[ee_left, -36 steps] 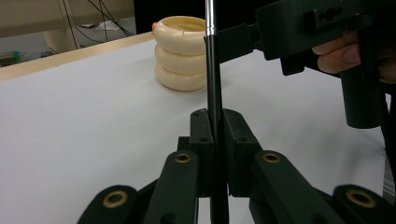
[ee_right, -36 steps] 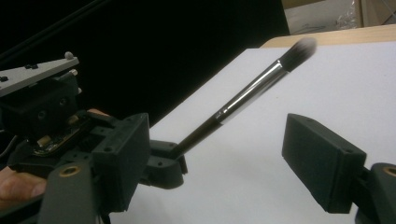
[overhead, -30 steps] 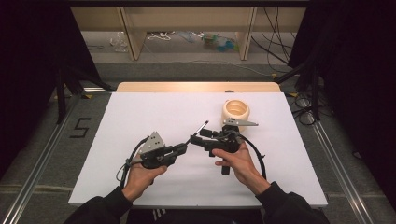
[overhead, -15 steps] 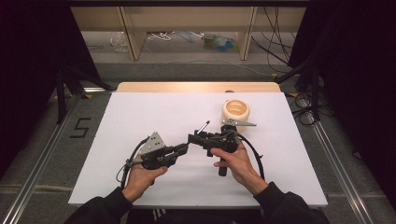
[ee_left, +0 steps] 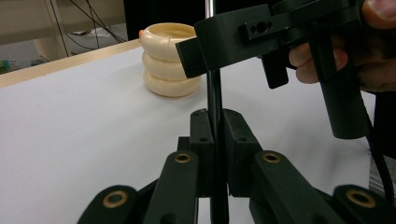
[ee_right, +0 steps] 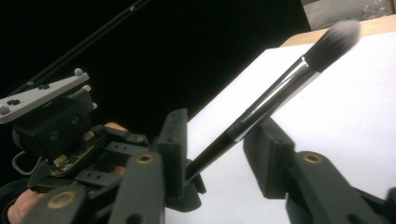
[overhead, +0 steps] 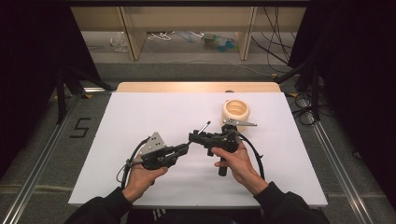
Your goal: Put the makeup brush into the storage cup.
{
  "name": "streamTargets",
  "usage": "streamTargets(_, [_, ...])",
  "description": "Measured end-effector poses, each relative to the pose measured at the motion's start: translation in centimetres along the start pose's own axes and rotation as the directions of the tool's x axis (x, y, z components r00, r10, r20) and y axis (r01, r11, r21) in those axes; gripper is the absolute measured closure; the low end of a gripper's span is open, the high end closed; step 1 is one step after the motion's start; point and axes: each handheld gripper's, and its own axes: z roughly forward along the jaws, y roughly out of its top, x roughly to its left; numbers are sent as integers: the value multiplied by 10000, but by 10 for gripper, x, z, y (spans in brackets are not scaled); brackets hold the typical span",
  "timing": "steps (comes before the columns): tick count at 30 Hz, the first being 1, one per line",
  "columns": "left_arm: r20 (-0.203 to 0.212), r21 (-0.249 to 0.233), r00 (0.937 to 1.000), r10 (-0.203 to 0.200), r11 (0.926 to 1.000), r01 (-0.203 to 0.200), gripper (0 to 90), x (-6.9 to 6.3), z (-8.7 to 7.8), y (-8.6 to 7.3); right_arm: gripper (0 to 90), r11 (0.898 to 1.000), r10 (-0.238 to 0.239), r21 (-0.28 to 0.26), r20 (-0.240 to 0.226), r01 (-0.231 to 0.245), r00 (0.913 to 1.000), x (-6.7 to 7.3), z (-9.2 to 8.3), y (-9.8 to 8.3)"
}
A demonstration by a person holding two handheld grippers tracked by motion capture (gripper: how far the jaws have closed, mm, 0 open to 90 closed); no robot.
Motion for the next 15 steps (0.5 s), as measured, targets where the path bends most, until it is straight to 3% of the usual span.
streamTargets(11, [63, -122, 9998, 205, 9997, -204, 835, -1, -1, 1, 731, 9997, 229, -97, -249, -232, 9994, 0, -2, 1])
streamTargets(15, [115, -131, 9996, 251, 9996, -250, 834, -1, 1, 0, 780, 9995, 208, -243, -595, -223, 9980, 0, -3, 2])
